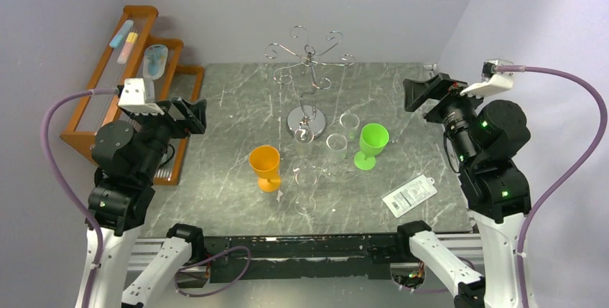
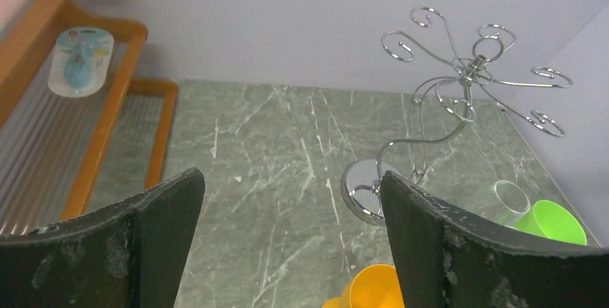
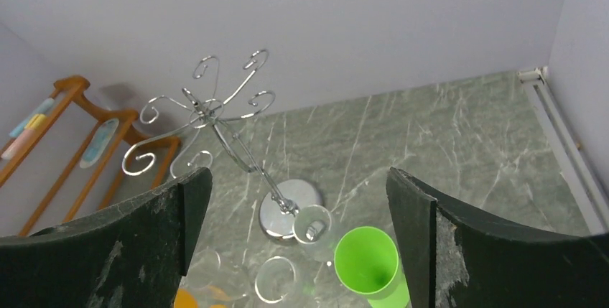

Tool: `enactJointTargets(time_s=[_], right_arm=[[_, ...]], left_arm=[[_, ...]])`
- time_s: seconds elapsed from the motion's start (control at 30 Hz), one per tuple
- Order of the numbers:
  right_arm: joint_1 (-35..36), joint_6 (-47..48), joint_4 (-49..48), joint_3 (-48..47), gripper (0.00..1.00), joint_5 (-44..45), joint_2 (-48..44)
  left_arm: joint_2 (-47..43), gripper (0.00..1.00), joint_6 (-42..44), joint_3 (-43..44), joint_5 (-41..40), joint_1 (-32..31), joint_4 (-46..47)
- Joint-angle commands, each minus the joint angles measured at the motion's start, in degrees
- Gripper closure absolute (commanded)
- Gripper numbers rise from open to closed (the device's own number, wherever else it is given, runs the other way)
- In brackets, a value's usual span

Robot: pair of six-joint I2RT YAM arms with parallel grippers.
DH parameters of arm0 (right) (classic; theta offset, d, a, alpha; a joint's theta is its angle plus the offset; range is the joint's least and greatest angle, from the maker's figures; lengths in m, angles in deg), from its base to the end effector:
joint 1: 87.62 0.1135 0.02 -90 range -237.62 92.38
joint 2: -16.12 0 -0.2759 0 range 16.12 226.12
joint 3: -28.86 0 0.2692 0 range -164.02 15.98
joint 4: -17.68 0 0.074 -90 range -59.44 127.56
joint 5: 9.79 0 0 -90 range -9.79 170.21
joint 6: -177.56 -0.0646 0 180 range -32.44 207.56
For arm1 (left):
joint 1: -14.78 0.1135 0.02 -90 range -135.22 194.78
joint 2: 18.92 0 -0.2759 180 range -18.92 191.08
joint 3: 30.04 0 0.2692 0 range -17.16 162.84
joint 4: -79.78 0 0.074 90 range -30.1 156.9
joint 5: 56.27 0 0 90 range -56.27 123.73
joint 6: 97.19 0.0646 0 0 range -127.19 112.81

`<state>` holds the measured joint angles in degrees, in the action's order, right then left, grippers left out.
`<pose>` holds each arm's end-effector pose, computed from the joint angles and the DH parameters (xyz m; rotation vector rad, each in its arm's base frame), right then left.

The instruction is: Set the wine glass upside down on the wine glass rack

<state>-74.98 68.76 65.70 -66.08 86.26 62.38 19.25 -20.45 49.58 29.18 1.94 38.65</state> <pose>0.1432 0.0251 0.5166 0.1679 1.5609 0.3499 0.1408 -0.0268 0.4630 -0.0685 1.5714 -0.2960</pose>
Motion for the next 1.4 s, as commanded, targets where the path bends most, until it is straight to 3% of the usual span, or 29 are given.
enactJointTargets(time_s=[0.0, 0.1, 0.37, 0.47, 0.63, 0.8, 0.93, 1.07, 1.17, 1.23, 1.37], right_arm=[[-0.3, -3.3, 4.4, 1.5, 0.02, 1.8, -0.7], [-0.4, -7.2, 5.8, 3.6, 0.00, 3.9, -1.6], [-0.3, -8.4, 6.9, 10.4, 0.00, -1.8, -3.2], [-0.4, -7.1, 8.5, 13.0, 0.00, -5.4, -1.0], [-0.3, -5.6, 11.7, 16.6, 0.02, -9.8, 5.7], [-0.2, -7.7, 9.9, 20.5, 0.25, -2.7, 12.1], [0.1, -11.2, 6.2, 24.1, 0.32, 8.4, 14.4], [1.0, -12.8, 3.4, 25.9, 0.39, 10.2, 18.1], [2.8, -13.8, 3.1, 27.1, 0.57, 12.0, 20.7], [5.0, -15.4, 3.5, 27.6, 0.79, 16.6, 20.9], [10.6, -18.6, 5.6, 27.0, 1.00, 26.4, 18.8]], left_arm=[[-0.1, 0.03, -1.9, -2.2, -0.2, 0.4, 4.1], [0.9, 0.03, 0.0, -2.2, 1.9, 0.4, 3.4], [5.2, 0.03, -1.0, -2.0, 3.5, 0.4, 0.7], [6.0, 0.03, -2.8, -3.9, 0.6, 0.4, 1.3], [7.4, 0.03, -0.8, -6.3, 5.6, 0.4, 3.8], [8.8, 0.03, -3.9, -7.1, 7.9, 0.4, 5.3], [12.8, 0.03, 1.2, -5.3, 23.5, 0.4, 3.5], [12.9, 0.03, 0.8, -8.4, 32.0, 0.4, 8.6], [13.3, 0.03, 0.7, -8.2, 34.6, 0.4, 8.6], [14.8, 0.03, 2.5, -6.5, 35.3, 0.4, 5.7], [15.7, 0.03, 3.3, -5.8, 32.8, 0.4, 3.7]])
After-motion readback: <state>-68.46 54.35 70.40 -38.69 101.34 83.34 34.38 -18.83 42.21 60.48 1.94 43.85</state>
